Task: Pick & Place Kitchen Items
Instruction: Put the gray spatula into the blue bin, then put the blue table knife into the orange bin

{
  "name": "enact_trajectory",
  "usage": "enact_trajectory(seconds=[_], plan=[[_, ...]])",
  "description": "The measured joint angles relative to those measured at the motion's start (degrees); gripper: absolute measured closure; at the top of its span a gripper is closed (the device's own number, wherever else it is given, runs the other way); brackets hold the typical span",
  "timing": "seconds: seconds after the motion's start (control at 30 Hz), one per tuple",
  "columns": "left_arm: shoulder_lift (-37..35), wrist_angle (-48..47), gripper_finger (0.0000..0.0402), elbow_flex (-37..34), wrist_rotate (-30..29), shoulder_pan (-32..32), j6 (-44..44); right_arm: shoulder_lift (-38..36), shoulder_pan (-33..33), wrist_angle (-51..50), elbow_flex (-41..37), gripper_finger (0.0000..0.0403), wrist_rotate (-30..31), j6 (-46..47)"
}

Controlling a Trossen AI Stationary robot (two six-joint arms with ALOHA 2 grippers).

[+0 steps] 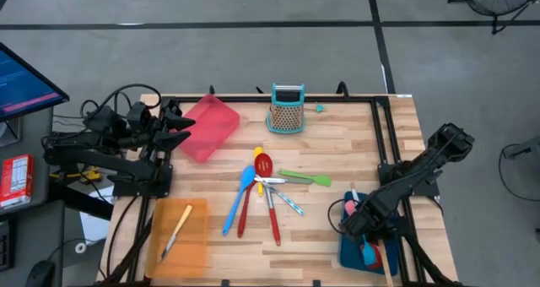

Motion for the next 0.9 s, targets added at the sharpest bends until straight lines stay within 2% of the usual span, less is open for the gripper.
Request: enact_trajectory(seconds=[0.17,0.43,0.6,0.73,0.9], plan=[[0.0,0.0,0.0253,0.0,-0.1,0.0,0.0,0.0,0.4,0.0,0.0,0.0337,0.2,0.0],[0.0,0.0,0.0253,0.0,-0.3,0.0,0.0,0.0,1.7,-0.2,0.0,0.0302,0.7,0.8],[0.0,0.0,0.0253,0.0,-0.3,0.0,0.0,0.0,1.6,-0.1,0.0,0.0283,3.4,0.9],[0.0,0.0,0.0253,0.0,-0.3,0.0,-0.5,0.0,0.7,0.6,0.0,0.0252,4.8,0.0],[-0.1,-1.0,0.0253,0.0,-0.2,0.0,-1.8,-0.9,-1.4,0.9,1.6,0.0193,5.2,-6.7]])
